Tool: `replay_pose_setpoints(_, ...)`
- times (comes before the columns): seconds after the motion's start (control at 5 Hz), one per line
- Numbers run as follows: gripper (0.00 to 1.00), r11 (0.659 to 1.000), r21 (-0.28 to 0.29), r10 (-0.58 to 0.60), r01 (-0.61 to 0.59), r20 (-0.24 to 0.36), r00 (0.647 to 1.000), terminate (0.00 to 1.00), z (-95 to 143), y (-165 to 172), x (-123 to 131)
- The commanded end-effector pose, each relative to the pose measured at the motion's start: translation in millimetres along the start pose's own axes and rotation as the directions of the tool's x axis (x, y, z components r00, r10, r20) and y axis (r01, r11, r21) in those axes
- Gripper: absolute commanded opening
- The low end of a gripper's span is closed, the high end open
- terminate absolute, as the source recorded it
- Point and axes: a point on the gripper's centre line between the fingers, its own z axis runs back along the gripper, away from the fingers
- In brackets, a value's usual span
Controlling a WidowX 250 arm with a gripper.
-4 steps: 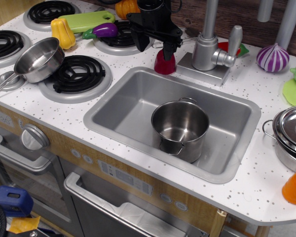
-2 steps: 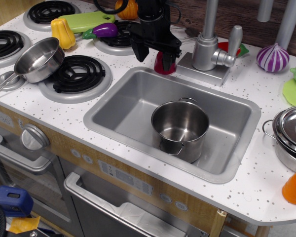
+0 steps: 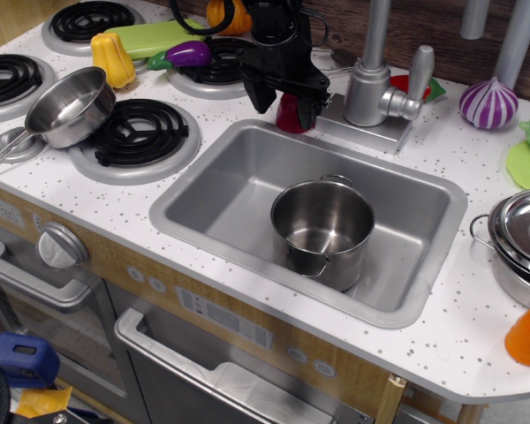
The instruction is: Put sweet potato in pot which is in sink
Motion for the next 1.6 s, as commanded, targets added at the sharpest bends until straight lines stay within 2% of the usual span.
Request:
replay_pose_setpoints(0.0, 1.0, 1.0, -0.007, -0.023, 0.024, 0.078, 0.997, 0.0, 10, 13, 22)
replay_pose_setpoints(0.8, 1.0, 0.998, -0.025, -0.052, 0.055, 0.108, 0.993, 0.0, -5, 20, 36)
replay_pose_setpoints(1.0, 0.0, 0.999, -0.015, -0.037, 0.038, 0.107, 0.994, 0.0, -1, 17, 33)
replay_pose_setpoints(1.4, 0.0, 0.994, 0.106, -0.03, 0.024, 0.052, 0.998, 0.0, 40, 5, 24)
